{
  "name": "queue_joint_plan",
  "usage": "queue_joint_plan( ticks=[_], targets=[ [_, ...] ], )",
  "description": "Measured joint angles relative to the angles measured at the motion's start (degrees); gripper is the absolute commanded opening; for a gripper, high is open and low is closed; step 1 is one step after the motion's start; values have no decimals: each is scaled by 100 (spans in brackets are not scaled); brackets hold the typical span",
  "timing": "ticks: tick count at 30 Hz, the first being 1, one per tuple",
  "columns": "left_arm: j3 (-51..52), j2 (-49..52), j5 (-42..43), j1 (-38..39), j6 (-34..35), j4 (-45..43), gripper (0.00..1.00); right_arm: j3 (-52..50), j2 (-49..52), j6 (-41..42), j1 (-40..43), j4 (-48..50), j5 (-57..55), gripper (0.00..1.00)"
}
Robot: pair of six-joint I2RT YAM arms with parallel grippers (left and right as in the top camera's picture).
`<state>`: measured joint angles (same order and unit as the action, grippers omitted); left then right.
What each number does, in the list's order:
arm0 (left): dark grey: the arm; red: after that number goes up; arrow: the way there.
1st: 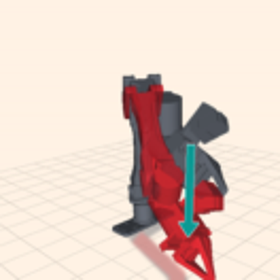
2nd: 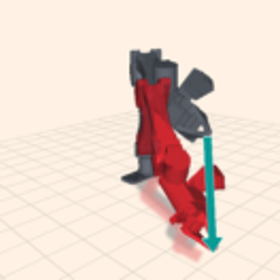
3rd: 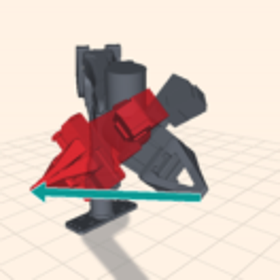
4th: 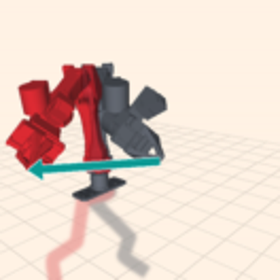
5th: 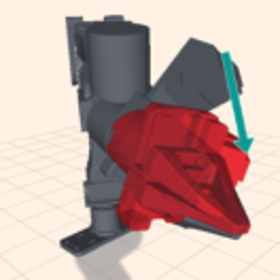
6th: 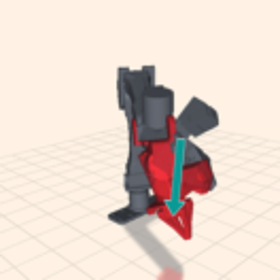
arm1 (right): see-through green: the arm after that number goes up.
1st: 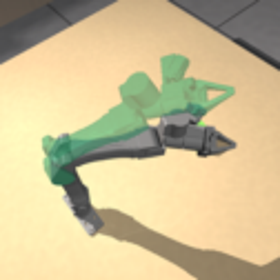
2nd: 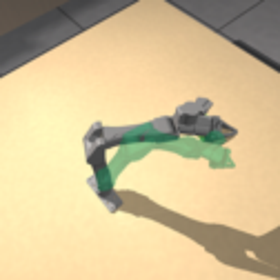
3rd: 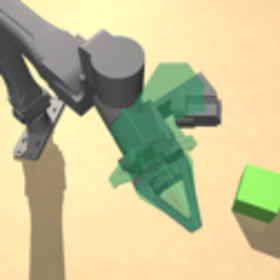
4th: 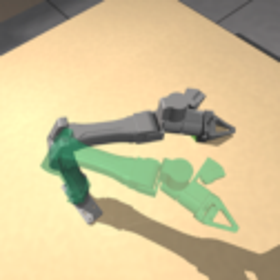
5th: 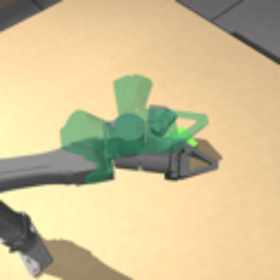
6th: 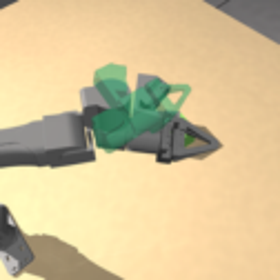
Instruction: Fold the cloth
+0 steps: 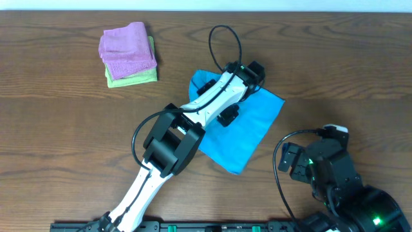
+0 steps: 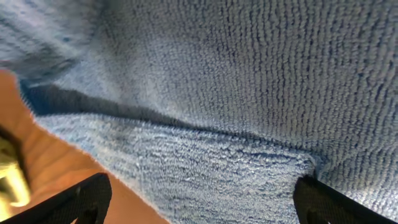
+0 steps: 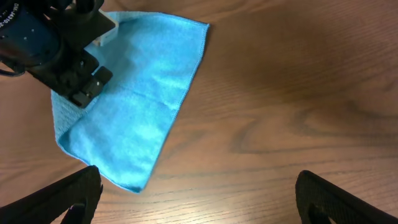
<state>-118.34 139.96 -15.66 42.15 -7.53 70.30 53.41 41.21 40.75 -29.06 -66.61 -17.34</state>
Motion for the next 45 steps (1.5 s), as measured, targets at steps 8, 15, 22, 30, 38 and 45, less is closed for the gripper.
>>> queue_joint_plan(
  ticks=[8,15,22,30,38,45],
  targets=[
    [-184,4,334,2,0,131,95,-2,0,0,0,0,0,99],
    [-1182,17,586,2,55,562,95,-2,0,-42,0,-7,24,99],
    [-940,17,811,7,433,673,99,0,0,-46,0,-26,31,99],
    [-299,20,796,0,588,267,98,-2,0,-70,13,-37,-48,99],
    [-297,33,793,-140,608,153,95,0,0,-116,13,-46,-70,99],
    [-295,66,793,-197,612,306,95,0,0,-120,13,-81,-103,99]
  ],
)
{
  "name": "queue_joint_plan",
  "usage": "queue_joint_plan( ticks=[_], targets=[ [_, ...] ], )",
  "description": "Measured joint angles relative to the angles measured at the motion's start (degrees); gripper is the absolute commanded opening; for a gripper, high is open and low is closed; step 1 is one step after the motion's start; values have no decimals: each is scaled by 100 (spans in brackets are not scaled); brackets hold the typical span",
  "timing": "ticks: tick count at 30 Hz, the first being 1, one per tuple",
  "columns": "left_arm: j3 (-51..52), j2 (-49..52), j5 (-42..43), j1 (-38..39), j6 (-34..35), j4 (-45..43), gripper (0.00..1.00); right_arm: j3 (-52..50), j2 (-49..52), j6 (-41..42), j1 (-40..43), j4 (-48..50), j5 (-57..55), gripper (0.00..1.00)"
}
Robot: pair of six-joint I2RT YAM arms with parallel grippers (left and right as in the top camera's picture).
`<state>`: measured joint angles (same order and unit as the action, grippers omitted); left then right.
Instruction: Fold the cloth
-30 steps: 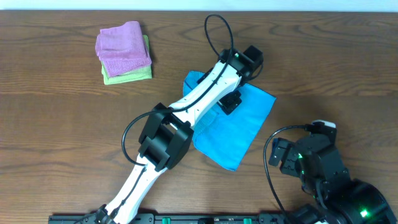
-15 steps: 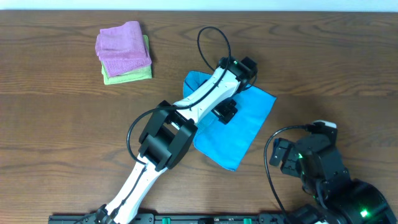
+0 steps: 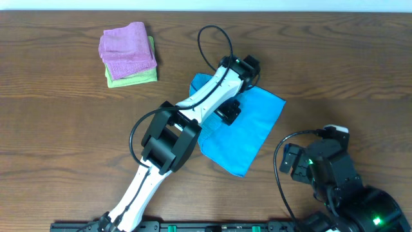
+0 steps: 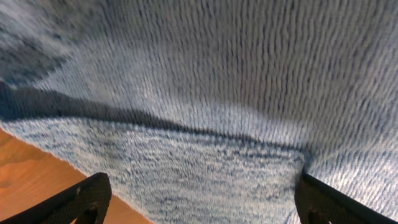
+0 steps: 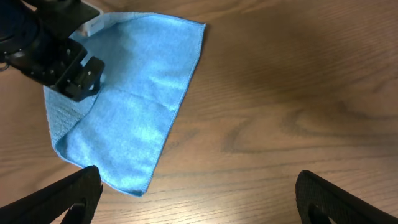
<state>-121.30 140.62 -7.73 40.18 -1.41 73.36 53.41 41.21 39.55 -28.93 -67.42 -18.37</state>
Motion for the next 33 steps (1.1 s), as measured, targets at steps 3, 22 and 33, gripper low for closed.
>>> queue_joint_plan(
  ticks=[3,22,33],
  targets=[
    [0,0,20,4,33,42,96,-2,0,-13,0,-2,-57,99],
    [428,-7,129,354,-116,-15,47,-2,0,-33,0,-11,-164,99],
    [699,-168,-11,365,-92,-293,54,-2,-2,-125,0,-7,-249,99]
  ],
)
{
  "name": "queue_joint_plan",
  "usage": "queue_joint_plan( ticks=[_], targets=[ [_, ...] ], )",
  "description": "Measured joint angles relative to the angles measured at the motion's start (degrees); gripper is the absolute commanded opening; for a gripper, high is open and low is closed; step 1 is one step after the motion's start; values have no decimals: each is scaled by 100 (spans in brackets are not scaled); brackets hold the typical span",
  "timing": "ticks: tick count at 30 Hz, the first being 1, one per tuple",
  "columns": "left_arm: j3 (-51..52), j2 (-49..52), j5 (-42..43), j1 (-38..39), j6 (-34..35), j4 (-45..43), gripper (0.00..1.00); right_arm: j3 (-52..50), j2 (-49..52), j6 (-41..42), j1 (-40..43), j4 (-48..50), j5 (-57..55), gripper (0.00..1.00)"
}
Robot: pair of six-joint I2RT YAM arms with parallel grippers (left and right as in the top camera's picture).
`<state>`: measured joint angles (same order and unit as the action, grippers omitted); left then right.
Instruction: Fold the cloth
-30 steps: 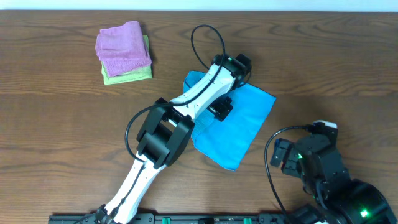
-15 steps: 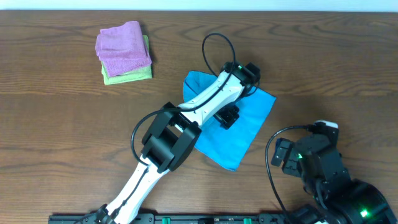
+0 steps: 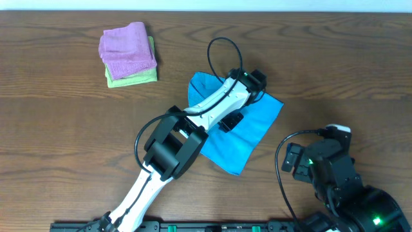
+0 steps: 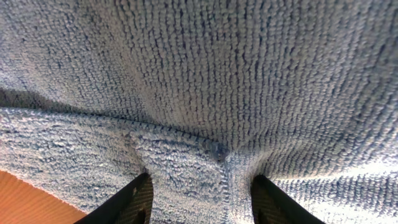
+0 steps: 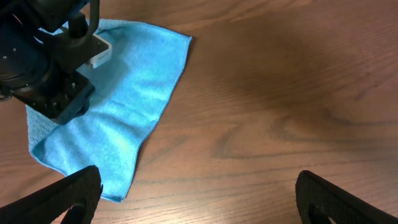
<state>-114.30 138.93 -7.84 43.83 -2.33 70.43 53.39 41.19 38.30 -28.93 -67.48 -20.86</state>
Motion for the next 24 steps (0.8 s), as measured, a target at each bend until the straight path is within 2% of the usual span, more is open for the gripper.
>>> queue_joint_plan(
  ticks=[10,13,24],
  targets=[
    [17,-35,-52,4,0,-302,52,-22,0,-2,0,2,-22,99],
    [17,-39,-44,-2,0,-367,55,-85,2,-2,0,0,-22,99],
    [4,-50,549,-212,4,-479,51,-203,37,-2,0,0,-22,99]
  ],
)
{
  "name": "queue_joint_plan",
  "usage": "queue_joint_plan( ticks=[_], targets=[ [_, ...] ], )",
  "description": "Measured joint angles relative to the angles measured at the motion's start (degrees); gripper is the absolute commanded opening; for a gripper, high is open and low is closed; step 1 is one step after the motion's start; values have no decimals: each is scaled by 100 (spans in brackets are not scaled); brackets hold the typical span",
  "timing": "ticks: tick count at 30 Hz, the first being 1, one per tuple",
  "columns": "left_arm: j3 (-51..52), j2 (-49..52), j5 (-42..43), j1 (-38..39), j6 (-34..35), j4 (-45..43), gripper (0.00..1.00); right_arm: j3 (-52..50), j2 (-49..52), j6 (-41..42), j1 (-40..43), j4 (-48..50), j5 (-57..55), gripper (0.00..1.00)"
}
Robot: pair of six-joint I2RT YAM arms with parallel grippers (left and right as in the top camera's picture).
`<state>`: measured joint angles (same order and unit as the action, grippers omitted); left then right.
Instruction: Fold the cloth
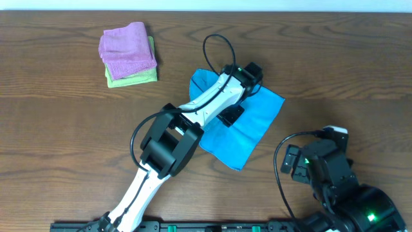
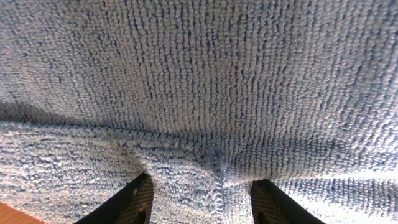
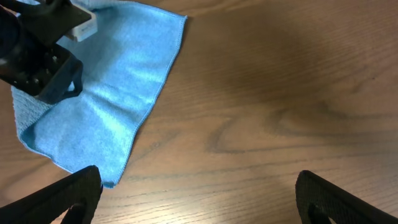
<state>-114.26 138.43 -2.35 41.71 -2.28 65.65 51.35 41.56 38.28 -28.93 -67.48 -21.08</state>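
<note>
The blue cloth [image 1: 257,122] lies in the middle of the wooden table, and its nearest corner points at the front edge. It fills the left wrist view [image 2: 199,87], and its right part shows in the right wrist view [image 3: 118,93]. My left gripper [image 1: 232,116] is pressed down on the cloth's middle. Its jaws [image 2: 202,199] are shut on a bunched hem of the cloth. My right gripper [image 3: 199,199] is open over bare wood to the right of the cloth, with nothing between its fingers.
A folded pink cloth [image 1: 127,44] sits on a folded green one [image 1: 132,77] at the back left. The left arm [image 1: 193,109] stretches across the blue cloth. The right arm's base [image 1: 328,171] fills the front right corner.
The left jaws stay shut on the hem. The left wrist and the cloth have shifted slightly toward the far side. The orange strip of table in the left wrist view has almost gone.
My left gripper was wide open and pressed onto the cloth's folded edge. It was still open a moment later, a little farther back and left. Then its jaws had closed on a bunch of the hem, and they still hold it. The right gripper stayed open throughout.
</note>
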Motion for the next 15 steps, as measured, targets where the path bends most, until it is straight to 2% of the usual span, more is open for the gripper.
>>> queue_joint_plan(
  ticks=[13,15],
  targets=[
    [-317,133,197,0,66,-79,50,-4,192,0,4,0,0,99],
    [-352,153,199,0,92,-31,40,-4,238,0,4,2,0,99]
  ],
)
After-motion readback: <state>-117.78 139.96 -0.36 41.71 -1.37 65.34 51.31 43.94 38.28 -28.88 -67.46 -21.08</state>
